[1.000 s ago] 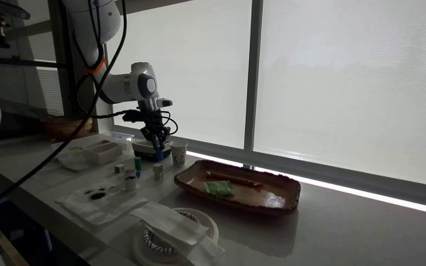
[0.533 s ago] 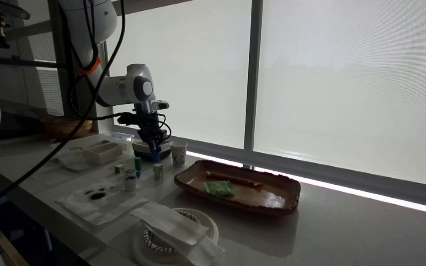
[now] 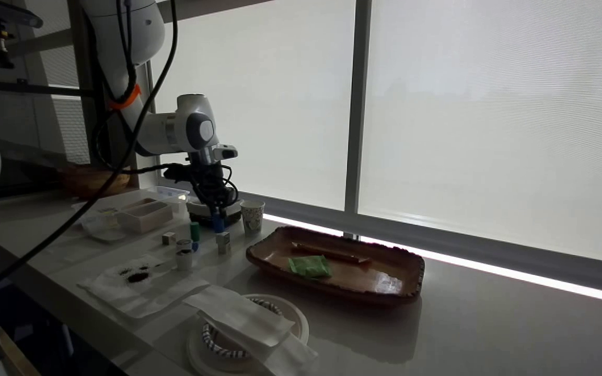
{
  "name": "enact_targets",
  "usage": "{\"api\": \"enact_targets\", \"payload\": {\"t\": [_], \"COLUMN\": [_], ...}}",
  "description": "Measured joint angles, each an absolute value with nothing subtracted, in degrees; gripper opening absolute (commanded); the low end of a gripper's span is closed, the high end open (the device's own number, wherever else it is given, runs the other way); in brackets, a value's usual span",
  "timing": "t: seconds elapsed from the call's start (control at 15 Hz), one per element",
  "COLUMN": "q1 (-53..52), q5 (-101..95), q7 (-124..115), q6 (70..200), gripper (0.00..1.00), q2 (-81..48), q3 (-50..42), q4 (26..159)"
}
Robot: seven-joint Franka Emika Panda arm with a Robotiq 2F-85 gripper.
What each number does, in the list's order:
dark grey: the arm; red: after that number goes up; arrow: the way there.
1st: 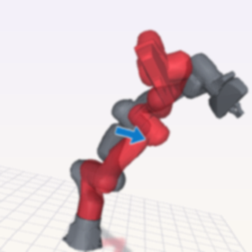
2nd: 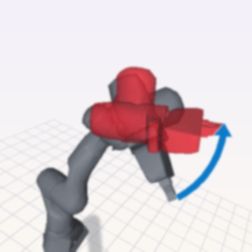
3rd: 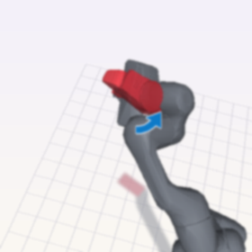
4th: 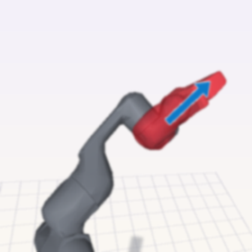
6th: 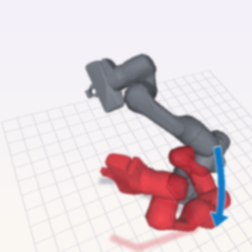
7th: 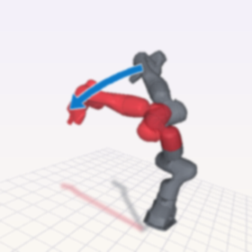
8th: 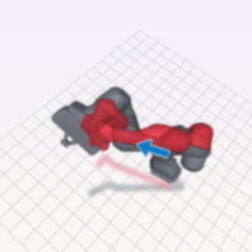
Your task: Rearrange the some of the blocks
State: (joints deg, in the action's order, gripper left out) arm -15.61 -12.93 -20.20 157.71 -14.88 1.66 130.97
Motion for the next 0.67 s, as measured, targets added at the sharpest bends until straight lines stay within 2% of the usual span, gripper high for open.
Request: {"api": "enact_targets", "payload": {"t": [0.67], "q1": [-15.3], "q5": [-12.9], "q7": [-20.2], "q6": [158.6], "gripper": [0.08], "q2": [-15.0], "q3": [1.6], "q4": [131.0]}}
